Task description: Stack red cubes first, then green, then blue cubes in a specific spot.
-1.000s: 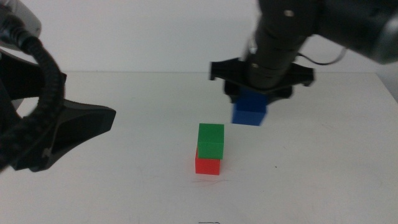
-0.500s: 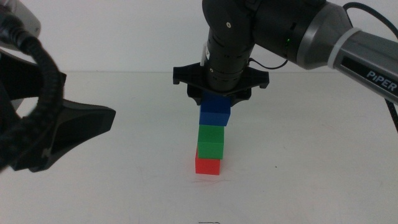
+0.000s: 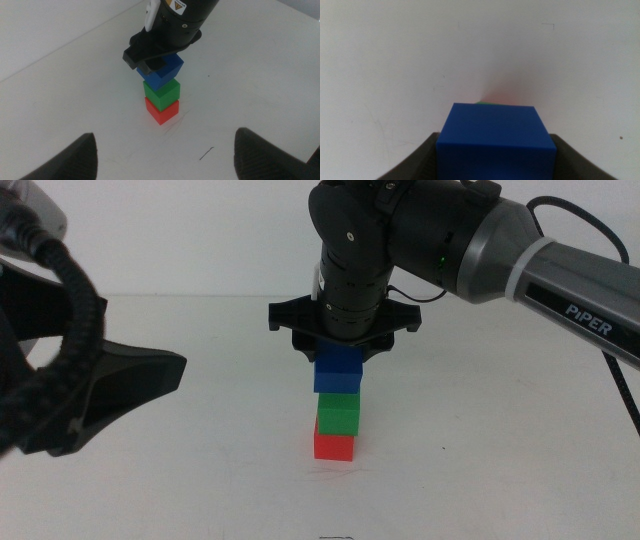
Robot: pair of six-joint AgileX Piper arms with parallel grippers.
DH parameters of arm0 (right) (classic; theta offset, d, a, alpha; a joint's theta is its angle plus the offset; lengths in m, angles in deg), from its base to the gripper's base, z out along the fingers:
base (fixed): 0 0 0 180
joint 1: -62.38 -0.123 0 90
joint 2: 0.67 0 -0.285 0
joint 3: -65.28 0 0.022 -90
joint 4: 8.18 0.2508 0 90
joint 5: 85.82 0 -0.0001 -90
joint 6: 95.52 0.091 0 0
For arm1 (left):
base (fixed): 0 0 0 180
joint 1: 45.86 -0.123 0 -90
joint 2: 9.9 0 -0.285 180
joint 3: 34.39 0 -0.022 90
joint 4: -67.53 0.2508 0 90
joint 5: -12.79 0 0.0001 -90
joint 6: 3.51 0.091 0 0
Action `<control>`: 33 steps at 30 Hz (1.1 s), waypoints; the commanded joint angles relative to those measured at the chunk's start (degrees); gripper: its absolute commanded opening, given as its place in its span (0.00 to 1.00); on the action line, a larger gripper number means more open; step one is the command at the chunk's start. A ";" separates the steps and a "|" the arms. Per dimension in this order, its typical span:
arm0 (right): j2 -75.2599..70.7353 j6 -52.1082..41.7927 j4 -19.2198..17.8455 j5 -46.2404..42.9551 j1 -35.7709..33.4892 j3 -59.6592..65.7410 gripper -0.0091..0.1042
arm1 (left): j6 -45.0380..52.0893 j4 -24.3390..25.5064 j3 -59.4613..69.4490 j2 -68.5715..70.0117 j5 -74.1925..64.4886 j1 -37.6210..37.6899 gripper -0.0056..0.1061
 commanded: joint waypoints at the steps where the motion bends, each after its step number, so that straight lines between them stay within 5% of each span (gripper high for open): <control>1: -3.25 -0.68 -2.21 3.51 0.02 -0.93 0.07 | -0.10 -1.44 -1.52 0.27 3.46 0.12 0.89; 29: 0.40 -0.10 -2.24 3.26 0.69 -0.78 0.07 | -0.10 -1.44 -1.52 0.27 3.46 0.12 0.89; 32: 0.40 -0.05 -2.56 3.15 0.69 -0.78 0.08 | -0.10 -1.44 -1.52 0.27 3.46 0.12 0.89; 33: 0.42 0.43 -3.29 2.75 0.69 -0.78 0.18 | -0.10 -1.44 -1.52 0.27 3.46 0.12 0.89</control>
